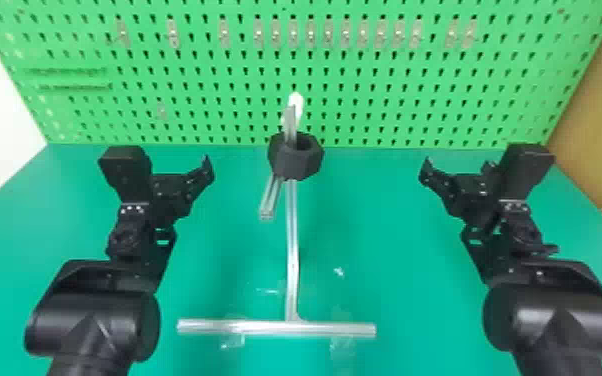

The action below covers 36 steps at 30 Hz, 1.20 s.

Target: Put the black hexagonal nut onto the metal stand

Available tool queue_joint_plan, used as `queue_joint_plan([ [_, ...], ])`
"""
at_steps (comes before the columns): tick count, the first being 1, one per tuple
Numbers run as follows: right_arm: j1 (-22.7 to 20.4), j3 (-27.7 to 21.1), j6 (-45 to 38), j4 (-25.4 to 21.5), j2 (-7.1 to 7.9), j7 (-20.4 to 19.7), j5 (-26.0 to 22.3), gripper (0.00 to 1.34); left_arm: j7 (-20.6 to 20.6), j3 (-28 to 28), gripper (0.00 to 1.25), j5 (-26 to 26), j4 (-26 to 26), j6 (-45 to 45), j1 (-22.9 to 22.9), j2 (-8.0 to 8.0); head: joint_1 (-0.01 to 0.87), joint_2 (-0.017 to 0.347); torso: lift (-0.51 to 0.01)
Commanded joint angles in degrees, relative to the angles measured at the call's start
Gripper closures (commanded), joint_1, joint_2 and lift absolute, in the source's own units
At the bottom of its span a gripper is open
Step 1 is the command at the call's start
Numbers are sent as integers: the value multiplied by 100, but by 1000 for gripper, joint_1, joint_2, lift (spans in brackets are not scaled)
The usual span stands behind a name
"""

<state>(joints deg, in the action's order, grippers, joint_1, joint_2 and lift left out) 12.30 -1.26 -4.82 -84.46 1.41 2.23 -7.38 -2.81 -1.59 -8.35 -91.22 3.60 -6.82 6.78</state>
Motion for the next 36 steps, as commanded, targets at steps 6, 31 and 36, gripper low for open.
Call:
queue_joint_plan([
  [6,-9,-6,16,-1,-1,-3,-1,82,0,27,153,0,-10,0,23,-36,693,81,-1],
  [31,-9,3,7,-9,-1,6,-1,82,0,18,151,35,-18,0,5,-45,693,81,-1],
  [36,-9,12,7,-9,-1,-3,-1,82,0,10,151,35,-18,0,-3,-36,693,81,-1],
])
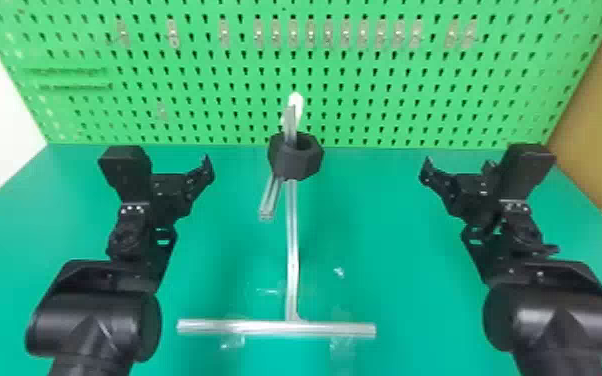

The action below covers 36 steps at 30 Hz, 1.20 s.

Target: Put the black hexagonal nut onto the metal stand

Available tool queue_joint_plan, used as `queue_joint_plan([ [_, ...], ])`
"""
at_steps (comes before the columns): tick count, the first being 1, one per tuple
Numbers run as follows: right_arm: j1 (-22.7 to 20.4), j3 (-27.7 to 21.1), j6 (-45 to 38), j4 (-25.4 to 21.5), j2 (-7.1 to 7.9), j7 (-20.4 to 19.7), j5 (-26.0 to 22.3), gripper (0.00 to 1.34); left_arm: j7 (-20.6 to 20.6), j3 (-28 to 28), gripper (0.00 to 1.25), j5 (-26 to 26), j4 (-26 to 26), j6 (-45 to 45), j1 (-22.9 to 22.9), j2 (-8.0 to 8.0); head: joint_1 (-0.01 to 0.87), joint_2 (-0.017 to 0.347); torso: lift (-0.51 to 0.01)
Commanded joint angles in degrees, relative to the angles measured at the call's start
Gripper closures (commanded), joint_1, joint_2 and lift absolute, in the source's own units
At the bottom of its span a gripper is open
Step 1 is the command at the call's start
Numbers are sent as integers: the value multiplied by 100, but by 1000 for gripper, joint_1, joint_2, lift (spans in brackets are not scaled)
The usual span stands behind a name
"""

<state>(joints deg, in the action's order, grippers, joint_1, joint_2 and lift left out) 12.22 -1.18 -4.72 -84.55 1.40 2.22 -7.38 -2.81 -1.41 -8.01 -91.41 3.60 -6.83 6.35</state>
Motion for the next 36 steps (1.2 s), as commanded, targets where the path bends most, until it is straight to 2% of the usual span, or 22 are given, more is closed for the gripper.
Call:
queue_joint_plan([
  [1,0,4,-3,0,0,6,0,82,0,-9,153,1,0,0,-2,-2,693,81,-1],
  [32,26,31,-11,0,18,-3,-18,82,0,0,153,36,0,0,7,-2,693,81,-1],
  [36,62,83,-11,0,62,6,-35,82,0,0,153,36,0,0,7,-2,693,81,-1],
])
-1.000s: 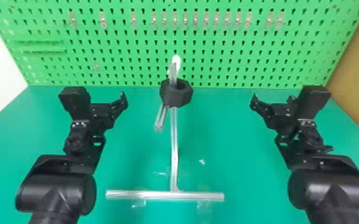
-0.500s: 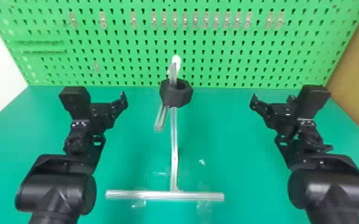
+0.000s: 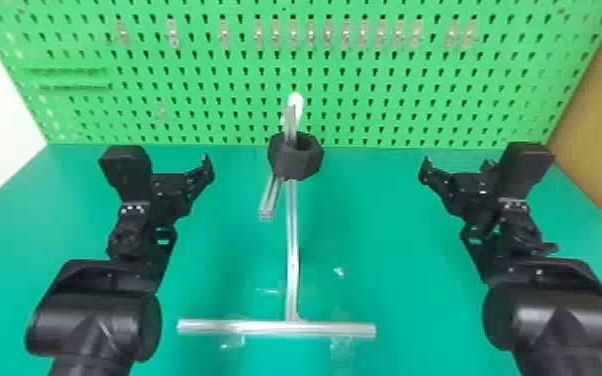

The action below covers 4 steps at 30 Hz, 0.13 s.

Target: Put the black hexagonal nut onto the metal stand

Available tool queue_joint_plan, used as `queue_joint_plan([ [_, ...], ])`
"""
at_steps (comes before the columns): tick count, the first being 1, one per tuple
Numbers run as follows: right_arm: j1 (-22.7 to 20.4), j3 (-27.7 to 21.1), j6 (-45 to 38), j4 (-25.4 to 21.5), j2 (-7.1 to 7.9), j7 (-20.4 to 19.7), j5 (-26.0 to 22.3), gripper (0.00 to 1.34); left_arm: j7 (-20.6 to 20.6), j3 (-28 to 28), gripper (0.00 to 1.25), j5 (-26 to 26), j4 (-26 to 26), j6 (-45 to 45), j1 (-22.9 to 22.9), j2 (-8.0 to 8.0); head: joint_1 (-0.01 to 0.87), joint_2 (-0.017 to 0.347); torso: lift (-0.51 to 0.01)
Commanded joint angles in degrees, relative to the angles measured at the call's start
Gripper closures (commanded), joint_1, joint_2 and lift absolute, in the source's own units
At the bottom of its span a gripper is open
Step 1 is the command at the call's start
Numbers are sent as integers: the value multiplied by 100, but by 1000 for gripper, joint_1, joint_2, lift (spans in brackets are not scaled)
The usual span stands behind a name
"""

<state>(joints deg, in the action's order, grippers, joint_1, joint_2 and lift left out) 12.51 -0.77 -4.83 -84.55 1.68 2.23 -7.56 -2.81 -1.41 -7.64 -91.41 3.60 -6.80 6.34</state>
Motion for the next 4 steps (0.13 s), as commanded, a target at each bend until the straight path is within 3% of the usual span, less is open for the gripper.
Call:
queue_joint_plan([
  [1,41,50,0,0,43,-3,-17,82,0,0,153,0,0,0,3,-1,693,81,-1],
  [4,49,77,0,0,43,-3,-17,82,0,0,153,0,0,0,12,-1,693,81,-1],
])
